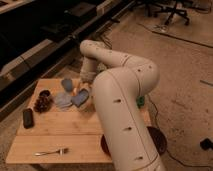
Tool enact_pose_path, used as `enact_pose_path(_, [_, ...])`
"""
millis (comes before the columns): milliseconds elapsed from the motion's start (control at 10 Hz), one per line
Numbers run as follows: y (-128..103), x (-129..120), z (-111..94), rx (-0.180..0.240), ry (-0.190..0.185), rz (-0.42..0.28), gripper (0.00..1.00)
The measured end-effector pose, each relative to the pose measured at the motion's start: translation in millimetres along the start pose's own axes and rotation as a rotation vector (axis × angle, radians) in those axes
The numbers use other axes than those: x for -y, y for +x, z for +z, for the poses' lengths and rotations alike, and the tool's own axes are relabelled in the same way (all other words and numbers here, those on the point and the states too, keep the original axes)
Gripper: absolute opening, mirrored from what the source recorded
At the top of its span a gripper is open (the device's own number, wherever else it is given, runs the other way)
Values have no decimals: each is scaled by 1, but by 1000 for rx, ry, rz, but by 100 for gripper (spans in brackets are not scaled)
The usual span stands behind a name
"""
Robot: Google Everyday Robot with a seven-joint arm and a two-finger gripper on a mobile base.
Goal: Place sponge in paper cup
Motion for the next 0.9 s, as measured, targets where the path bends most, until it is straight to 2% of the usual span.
enact_pose_path(200, [-2,2,5,-4,4,10,80])
enact_pose_path(500, [-5,0,6,9,-10,14,80])
enact_pose_path(900, [2,-13,-9,70,-30,-13,80])
